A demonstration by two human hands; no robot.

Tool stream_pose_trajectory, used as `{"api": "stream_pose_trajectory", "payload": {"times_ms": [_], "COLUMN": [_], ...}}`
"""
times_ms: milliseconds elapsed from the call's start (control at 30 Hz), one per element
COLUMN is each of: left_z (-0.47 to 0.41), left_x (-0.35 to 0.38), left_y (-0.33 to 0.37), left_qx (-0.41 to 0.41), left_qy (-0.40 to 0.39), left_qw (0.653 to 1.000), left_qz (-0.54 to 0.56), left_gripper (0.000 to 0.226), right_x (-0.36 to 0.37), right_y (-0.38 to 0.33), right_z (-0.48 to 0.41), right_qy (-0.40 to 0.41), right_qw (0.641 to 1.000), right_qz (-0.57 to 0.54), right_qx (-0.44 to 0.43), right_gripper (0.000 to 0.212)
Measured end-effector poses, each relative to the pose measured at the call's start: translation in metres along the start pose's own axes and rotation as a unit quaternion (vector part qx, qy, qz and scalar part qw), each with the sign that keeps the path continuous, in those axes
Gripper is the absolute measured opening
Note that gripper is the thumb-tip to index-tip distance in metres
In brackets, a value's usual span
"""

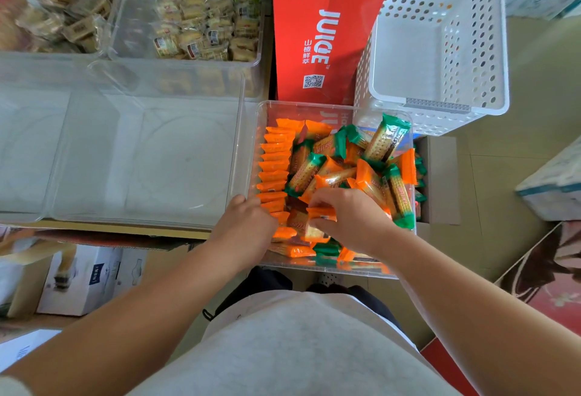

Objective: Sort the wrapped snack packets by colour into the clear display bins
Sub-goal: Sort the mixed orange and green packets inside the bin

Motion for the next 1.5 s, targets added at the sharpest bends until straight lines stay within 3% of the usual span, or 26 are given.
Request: {"api": "stream_pose_trajectory", "payload": {"times_ms": [167, 367, 467, 600, 700, 800, 967, 1067, 1167, 1233, 1367, 1500], "left_z": [-0.012, -0.02, -0.023, -0.025, -0.03, -0.041, -0.043, -0.035, -0.025, -0.021, -0.016, -0.008], "left_x": [-0.007, -0.005, -0.005, -0.003, 0.0, 0.002, -0.006, -0.009, -0.005, -0.008, -0.004, -0.001], "left_y": [0.014, 0.011, 0.008, 0.005, 0.018, 0.028, 0.03, 0.024, 0.015, 0.006, -0.018, -0.028], "left_qx": [0.03, 0.04, 0.052, 0.11, 0.101, 0.079, 0.098, 0.104, 0.086, 0.09, 0.085, 0.06], "left_qy": [-0.076, -0.083, -0.05, 0.016, -0.053, -0.122, -0.11, -0.084, -0.056, -0.011, 0.037, 0.066], "left_qw": [0.993, 0.984, 0.993, 0.988, 0.97, 0.979, 0.989, 0.99, 0.991, 0.993, 0.994, 0.996], "left_qz": [-0.088, -0.15, -0.093, 0.111, 0.214, 0.14, 0.013, -0.048, -0.092, -0.078, -0.05, 0.008], "left_gripper": [0.024, 0.027, 0.016, 0.032, 0.028, 0.034, 0.033, 0.01, 0.023, 0.01, 0.047, 0.057], "right_x": [0.0, -0.001, 0.0, 0.001, -0.001, -0.001, 0.0, 0.001, 0.003, 0.003, 0.001, -0.001], "right_y": [0.008, 0.019, 0.023, 0.027, 0.029, 0.032, 0.029, 0.026, 0.025, 0.024, 0.02, 0.012], "right_z": [0.007, 0.014, 0.019, 0.023, 0.026, 0.03, 0.028, 0.026, 0.027, 0.026, 0.023, 0.02], "right_qy": [0.03, 0.015, 0.023, 0.031, 0.041, 0.048, 0.016, -0.012, -0.034, -0.033, -0.029, 0.038], "right_qw": [1.0, 1.0, 0.999, 0.999, 0.998, 0.997, 1.0, 1.0, 0.999, 0.999, 0.999, 0.999], "right_qz": [-0.004, -0.02, -0.019, -0.032, -0.052, -0.053, -0.008, 0.024, 0.041, 0.04, 0.021, -0.018], "right_qx": [-0.006, -0.012, -0.015, -0.014, -0.017, -0.012, 0.01, 0.008, 0.01, 0.012, 0.018, -0.007], "right_gripper": [0.02, 0.02, 0.021, 0.018, 0.015, 0.013, 0.04, 0.035, 0.029, 0.029, 0.031, 0.034]}}
Point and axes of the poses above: each hand's wrist, its own z-axis away from the middle knuckle, its own x-axis out of the palm, y = z × x, the point moved 1 cm from there along -z, towards the middle knuckle, and after that the axes turned 5 degrees about x, right-handed, at the moved point
